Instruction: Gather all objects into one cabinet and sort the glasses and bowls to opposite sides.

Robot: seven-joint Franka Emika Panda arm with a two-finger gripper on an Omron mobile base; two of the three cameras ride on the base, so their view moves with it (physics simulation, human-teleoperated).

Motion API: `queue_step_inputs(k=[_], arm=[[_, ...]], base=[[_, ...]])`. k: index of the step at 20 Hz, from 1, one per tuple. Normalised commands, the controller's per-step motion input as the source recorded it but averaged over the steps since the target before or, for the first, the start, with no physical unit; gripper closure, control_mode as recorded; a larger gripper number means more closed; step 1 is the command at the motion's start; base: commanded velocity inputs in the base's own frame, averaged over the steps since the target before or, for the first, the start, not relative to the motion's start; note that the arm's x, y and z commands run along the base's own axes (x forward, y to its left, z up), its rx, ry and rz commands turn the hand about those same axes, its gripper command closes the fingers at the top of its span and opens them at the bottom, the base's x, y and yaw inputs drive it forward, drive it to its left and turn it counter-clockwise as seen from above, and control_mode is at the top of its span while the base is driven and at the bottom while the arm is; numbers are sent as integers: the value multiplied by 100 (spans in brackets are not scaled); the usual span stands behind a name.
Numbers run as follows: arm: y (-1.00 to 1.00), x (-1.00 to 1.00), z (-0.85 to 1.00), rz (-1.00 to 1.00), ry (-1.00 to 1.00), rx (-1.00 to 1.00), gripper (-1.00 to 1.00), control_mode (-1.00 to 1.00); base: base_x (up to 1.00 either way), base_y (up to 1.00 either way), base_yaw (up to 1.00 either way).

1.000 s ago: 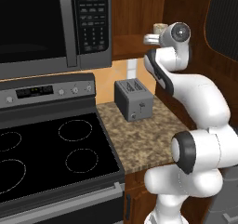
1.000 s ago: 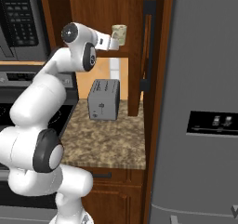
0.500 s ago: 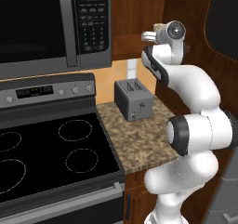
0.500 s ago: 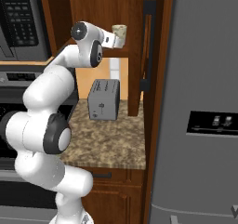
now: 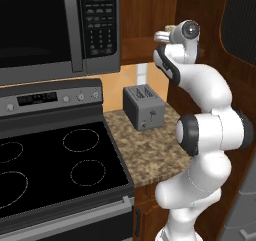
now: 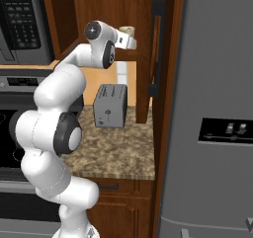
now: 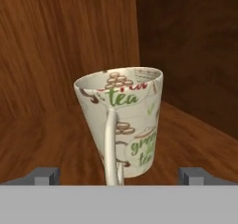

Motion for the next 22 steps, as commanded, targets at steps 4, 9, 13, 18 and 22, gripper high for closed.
queue_step_inputs(k=[4, 9, 13, 18, 22], arm=[[0, 1, 0, 0, 0, 0, -100, -100], [0, 4, 0, 0, 1, 0, -100, -100], [0, 14, 0, 0, 0, 0, -100, -100], [0, 2, 0, 0, 0, 0, -100, -100], [0, 0, 0, 0, 0, 0, -100, -100]], base=[[0, 0, 0], [0, 0, 0], [0, 0, 0], [0, 0, 0], [0, 0, 0]])
